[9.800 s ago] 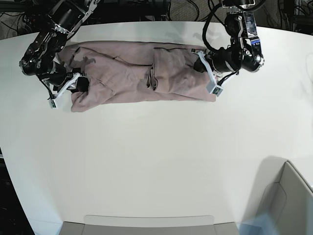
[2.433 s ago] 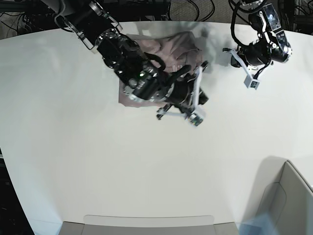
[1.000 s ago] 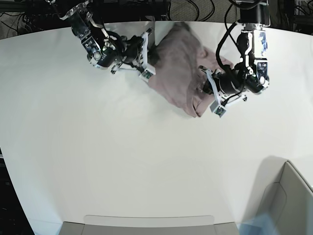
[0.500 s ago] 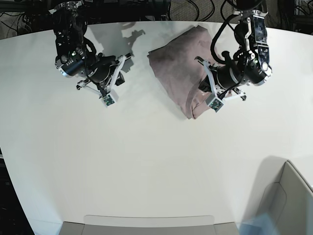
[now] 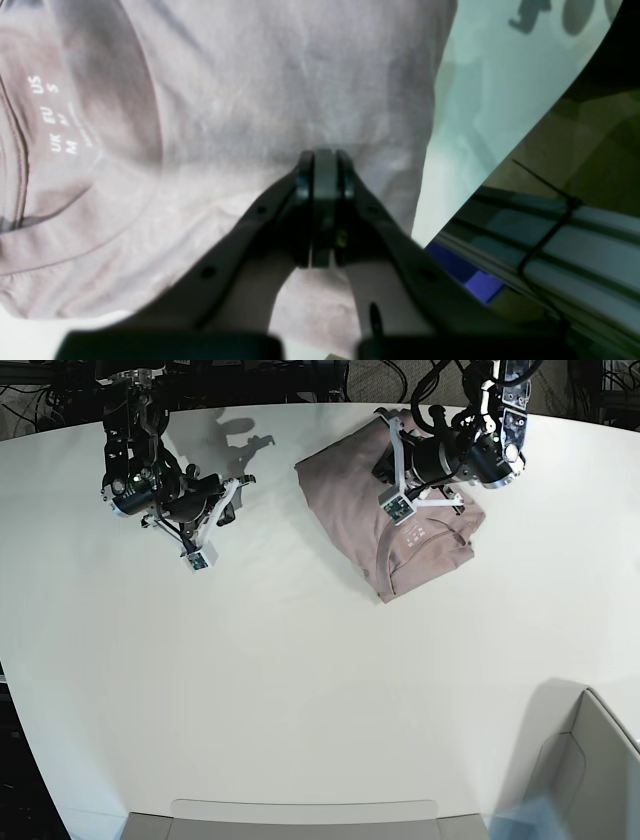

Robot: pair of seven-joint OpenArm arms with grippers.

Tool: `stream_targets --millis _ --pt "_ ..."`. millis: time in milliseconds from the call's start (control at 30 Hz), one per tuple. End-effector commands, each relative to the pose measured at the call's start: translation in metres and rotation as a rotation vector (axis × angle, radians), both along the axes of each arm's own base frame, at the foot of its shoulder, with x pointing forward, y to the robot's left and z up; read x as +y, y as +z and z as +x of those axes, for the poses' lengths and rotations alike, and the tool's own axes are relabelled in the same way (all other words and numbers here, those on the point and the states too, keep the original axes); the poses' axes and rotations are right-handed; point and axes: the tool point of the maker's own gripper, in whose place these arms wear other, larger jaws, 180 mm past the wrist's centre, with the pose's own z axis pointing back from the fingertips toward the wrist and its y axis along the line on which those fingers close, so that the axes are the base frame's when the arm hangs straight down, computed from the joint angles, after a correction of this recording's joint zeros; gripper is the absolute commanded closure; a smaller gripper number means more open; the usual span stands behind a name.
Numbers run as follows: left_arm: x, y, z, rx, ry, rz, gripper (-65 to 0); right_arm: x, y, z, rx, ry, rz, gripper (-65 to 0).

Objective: Fold the T-shirt properly
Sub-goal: 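Drag the folded shirt with the left gripper away from the right gripper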

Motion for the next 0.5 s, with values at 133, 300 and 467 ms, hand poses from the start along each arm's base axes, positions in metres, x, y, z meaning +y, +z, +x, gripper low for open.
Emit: stream_targets --millis 133,300,467 --pt "0.013 -0.014 0.009 0.031 0.009 0.022 0.0 -0.002 0.007 0.007 -0.035 0.005 -0.006 0.0" --pt "0.034 -0.031 0.025 0.067 0.028 0.073 0.0 0.0 0.007 0.006 -0.032 0.009 -0.001 0.0" --pt "0.072 -0.022 0.054 0.024 0.075 0.161 0.0 0.0 0.004 0.001 -0.021 0.009 -0.002 0.0"
